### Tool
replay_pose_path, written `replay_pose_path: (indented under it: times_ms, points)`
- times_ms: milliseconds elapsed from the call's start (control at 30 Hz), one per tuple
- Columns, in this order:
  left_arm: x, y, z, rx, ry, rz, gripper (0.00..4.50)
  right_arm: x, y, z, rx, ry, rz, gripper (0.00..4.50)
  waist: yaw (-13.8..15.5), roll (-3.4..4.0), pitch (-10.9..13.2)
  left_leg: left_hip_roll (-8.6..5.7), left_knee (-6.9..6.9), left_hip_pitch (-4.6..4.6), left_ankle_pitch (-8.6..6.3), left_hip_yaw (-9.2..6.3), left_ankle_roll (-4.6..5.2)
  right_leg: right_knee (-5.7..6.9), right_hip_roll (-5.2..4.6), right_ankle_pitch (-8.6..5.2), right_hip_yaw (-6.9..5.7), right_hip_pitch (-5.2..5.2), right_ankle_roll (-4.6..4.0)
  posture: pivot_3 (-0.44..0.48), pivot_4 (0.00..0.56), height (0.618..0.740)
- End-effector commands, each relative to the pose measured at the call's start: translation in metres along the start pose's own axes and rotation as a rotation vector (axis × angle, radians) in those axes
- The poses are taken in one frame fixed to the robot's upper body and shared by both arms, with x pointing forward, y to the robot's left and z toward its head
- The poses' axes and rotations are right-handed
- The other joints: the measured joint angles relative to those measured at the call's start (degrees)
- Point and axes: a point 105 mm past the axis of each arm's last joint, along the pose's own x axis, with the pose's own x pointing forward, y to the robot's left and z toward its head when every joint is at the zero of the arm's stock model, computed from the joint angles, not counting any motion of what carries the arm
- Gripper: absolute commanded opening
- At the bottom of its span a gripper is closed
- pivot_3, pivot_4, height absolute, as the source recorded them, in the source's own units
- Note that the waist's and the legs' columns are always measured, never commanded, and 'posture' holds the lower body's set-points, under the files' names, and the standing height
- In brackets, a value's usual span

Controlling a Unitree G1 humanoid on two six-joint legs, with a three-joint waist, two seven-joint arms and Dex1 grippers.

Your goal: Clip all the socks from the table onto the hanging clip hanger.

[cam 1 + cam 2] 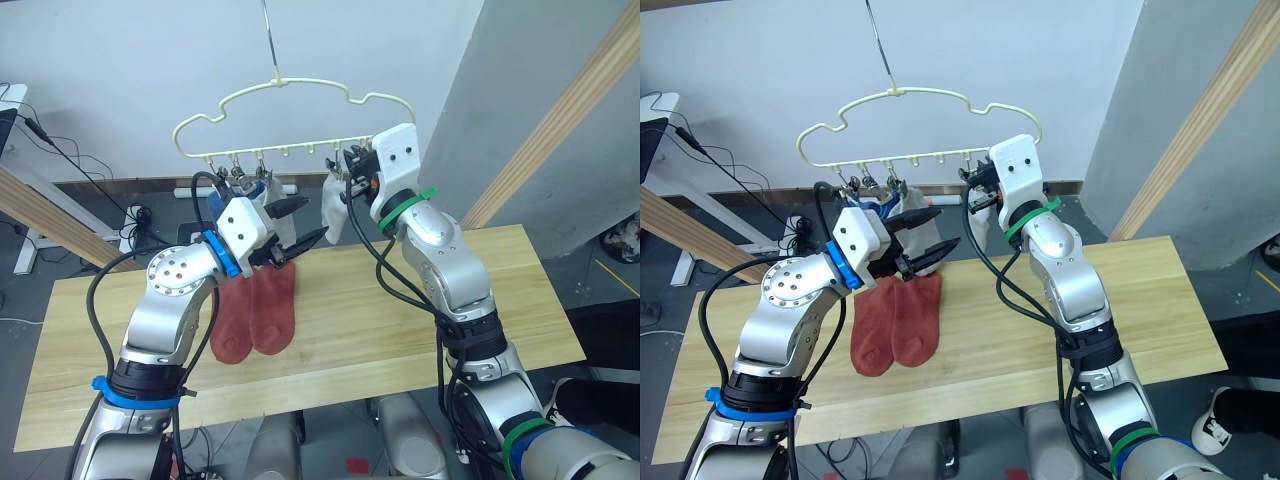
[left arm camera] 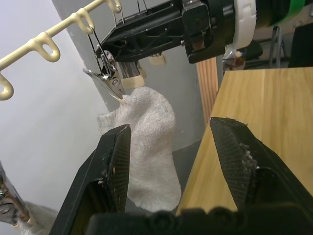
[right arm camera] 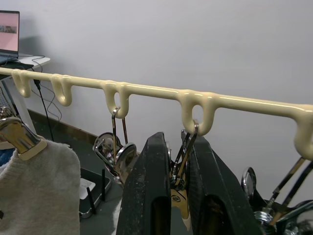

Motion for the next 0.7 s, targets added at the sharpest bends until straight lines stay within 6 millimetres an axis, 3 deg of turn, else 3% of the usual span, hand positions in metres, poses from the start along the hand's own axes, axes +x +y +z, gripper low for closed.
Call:
replay_pose_path:
  times_ms: [33,167,300,467,700]
  points:
    - [-0.004,-0.009,-0.003,-0.001,0.014,0.006,2.83,0.0,0.0,0.021,-0.015,-0.083,-0.001,0.09,-0.02,0.0,0.0,0.0,0.0,0.0,0.0,0.0,0.0,0.0,0.0,0.0,0.0,0.0,0.0,-0.217,0.293,0.733]
    - [-0.019,-0.017,-0.045,-0.178,0.142,0.137,3.37,0.0,-0.001,0.021,-0.018,-0.081,-0.001,0.09,-0.08,0.01,0.0,0.01,0.0,0.0,0.0,0.02,0.0,-0.01,0.0,0.0,0.03,-0.01,0.0,-0.219,0.293,0.733]
    - [-0.033,-0.031,-0.09,-0.251,0.289,0.252,4.44,-0.001,-0.001,0.02,-0.018,-0.074,0.003,0.09,-0.01,0.01,0.0,0.0,0.0,0.01,0.0,0.01,0.01,0.0,-0.01,0.0,0.03,-0.01,0.0,-0.218,0.297,0.733]
    - [-0.038,-0.04,-0.135,-0.362,0.417,0.38,4.5,-0.001,0.002,0.018,-0.018,-0.067,0.021,0.09,0.14,0.01,0.0,-0.01,0.02,0.04,0.0,-0.02,0.0,0.08,-0.01,0.05,-0.01,0.02,-0.04,-0.229,0.301,0.733]
    - [-0.034,-0.024,-0.16,-0.391,0.466,0.509,4.5,-0.002,0.003,0.017,-0.019,-0.057,0.029,0.09,0.11,0.01,-0.01,-0.01,0.05,0.04,0.0,0.0,0.01,0.12,-0.01,0.09,-0.02,0.01,-0.04,-0.237,0.305,0.733]
